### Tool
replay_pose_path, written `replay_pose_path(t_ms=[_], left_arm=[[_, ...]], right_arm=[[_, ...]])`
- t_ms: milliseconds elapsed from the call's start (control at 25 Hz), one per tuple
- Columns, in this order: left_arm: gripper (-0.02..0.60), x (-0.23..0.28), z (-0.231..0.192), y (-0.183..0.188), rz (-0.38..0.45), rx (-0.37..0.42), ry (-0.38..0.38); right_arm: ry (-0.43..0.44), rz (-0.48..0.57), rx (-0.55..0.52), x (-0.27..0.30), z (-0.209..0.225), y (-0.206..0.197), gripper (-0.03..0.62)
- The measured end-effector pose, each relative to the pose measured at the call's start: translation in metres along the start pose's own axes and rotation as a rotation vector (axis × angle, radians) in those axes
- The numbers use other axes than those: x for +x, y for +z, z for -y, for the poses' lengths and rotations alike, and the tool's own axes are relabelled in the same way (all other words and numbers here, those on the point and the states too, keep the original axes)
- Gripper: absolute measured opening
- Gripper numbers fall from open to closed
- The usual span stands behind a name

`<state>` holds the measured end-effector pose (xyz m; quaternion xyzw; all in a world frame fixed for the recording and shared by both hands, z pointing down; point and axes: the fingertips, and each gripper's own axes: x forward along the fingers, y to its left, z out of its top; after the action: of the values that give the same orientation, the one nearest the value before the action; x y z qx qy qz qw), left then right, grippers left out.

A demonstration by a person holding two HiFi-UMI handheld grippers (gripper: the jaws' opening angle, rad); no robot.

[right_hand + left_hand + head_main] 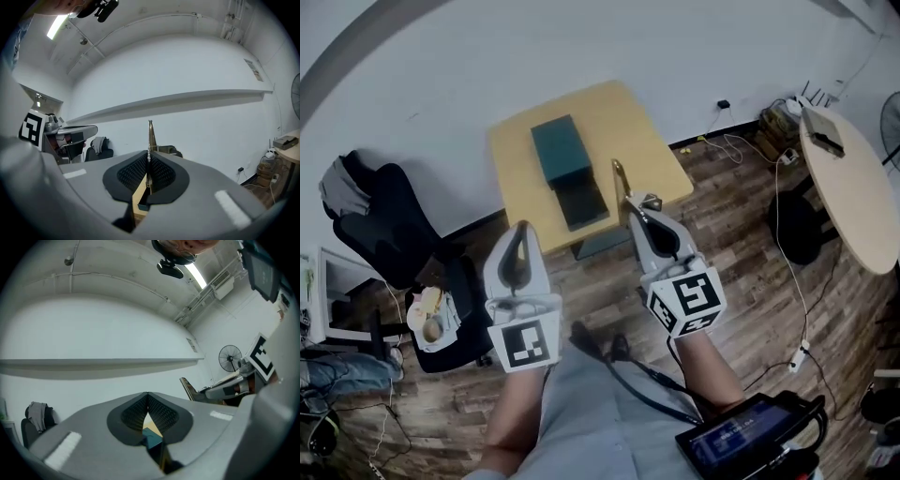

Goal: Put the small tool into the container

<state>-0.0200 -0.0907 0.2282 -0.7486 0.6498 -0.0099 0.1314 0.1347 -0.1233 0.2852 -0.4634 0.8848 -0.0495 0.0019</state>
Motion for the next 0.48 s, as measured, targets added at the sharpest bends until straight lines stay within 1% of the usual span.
replay_pose_path(t_ms=[240, 360, 480], left_arm=[[0.011, 0.011, -0.031, -0.015, -0.015, -0.007, 0.062], [0.011, 0.023, -0.043, -0.021, -0.009, -0.017, 0.073], [0.011, 0.037, -0.051, -0.029, -0.012, -0.025, 0.068]], right_arm=[[0.050, -0.020, -0.011, 0.035, -0.009, -0.003, 0.006], [0.058, -0.030, -0.014, 0.053, -0.010, -0.007, 0.006], [0.058, -0.043, -0.016, 0.071, -0.010, -0.011, 0.006]])
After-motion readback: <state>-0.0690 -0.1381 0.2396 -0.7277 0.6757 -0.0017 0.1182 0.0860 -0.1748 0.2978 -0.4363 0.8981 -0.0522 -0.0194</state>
